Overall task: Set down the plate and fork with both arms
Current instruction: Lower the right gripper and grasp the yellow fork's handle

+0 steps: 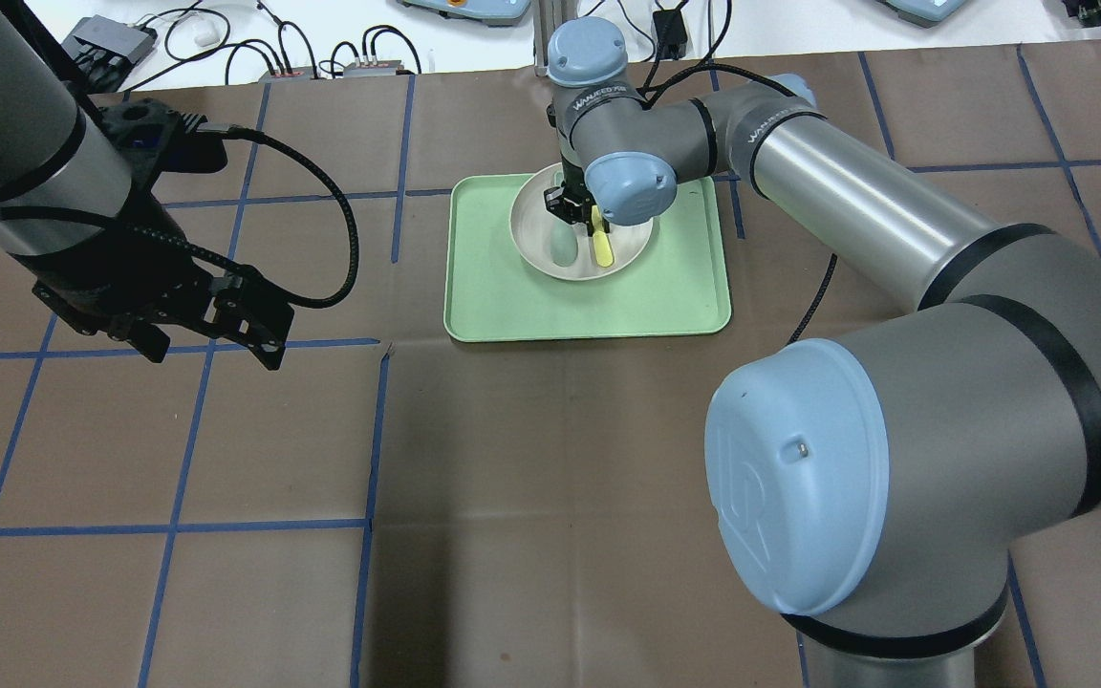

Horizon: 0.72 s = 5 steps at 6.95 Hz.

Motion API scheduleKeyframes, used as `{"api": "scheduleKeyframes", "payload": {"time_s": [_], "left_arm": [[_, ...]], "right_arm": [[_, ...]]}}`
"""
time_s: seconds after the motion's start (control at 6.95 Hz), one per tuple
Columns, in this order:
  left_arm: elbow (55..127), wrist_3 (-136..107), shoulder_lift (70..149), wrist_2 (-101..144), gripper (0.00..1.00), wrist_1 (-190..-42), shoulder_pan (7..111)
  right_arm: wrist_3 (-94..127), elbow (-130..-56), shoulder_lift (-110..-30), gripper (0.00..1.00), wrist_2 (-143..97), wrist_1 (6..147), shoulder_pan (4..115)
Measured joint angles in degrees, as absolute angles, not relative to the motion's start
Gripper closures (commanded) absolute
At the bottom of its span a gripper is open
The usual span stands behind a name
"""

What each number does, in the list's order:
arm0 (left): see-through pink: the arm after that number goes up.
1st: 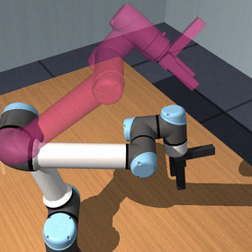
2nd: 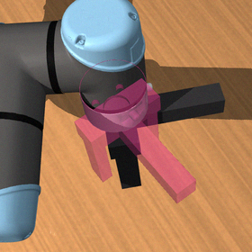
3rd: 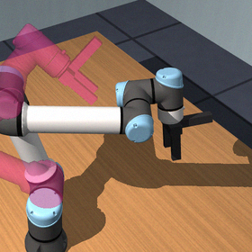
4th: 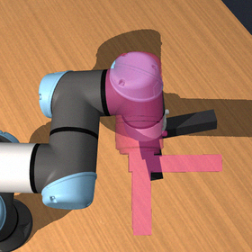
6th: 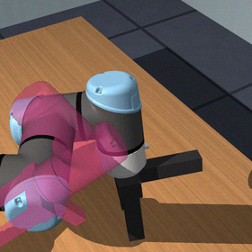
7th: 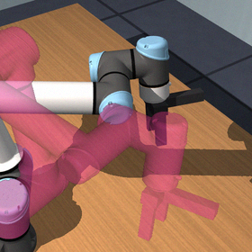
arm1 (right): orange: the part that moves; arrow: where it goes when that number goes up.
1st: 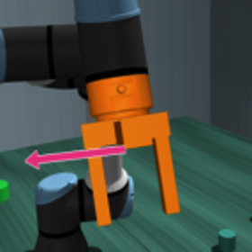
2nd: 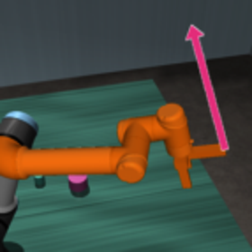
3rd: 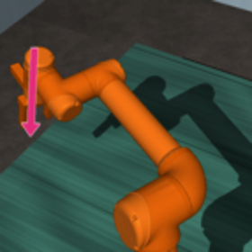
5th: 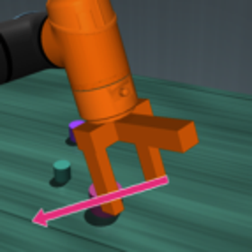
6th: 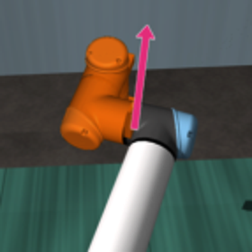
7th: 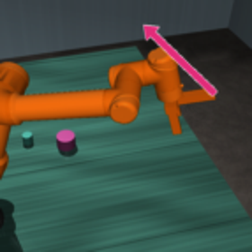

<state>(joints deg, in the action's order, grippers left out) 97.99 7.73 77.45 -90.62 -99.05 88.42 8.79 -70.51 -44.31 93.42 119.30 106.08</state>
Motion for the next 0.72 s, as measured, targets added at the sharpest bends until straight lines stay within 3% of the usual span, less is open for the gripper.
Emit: {"api": "scheduleKeyframes", "payload": {"time_s": [0.72], "left_arm": [[98.0, 7.71, 77.42, -90.62, 0.01, -99.23, 88.42]], "right_arm": [[9.23, -70.06, -45.82, 1.0, 93.33, 118.49, 106.08]]}}
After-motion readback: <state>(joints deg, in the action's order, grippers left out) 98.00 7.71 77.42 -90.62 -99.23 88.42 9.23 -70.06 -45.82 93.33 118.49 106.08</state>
